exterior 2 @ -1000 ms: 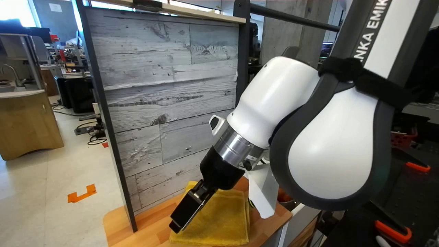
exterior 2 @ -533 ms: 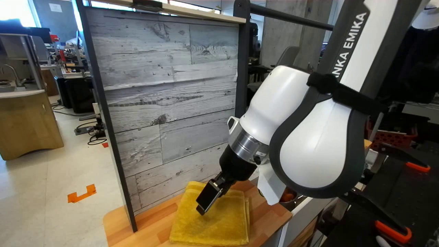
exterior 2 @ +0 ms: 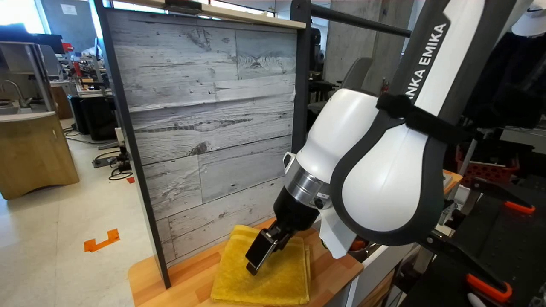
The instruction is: Pick the objects on the counter and the stove and put them in the pots in the sink, then wipe the counter with the cloth
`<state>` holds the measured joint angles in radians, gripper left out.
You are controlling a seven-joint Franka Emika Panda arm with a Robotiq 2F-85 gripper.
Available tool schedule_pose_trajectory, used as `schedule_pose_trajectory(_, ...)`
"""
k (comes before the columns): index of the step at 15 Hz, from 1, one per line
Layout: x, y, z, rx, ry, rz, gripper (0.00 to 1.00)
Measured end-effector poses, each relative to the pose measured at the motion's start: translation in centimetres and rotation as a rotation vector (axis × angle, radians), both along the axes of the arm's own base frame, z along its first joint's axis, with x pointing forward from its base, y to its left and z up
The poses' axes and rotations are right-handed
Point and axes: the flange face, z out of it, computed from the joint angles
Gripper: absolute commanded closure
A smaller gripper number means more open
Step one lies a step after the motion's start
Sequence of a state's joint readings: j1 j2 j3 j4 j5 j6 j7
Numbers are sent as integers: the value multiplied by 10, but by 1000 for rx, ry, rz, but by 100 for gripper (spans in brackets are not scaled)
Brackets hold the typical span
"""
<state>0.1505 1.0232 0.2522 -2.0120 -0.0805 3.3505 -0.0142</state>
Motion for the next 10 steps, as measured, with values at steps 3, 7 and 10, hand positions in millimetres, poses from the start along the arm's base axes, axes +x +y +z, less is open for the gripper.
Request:
schedule_pose_trajectory(3,12,-5,-9,-29,40,-45,0)
schedule_pose_trajectory(7,29,-21,-33,-61,89,-88,0)
schedule_pose_trajectory(10,35,-24,-47,-71,116,-104,0)
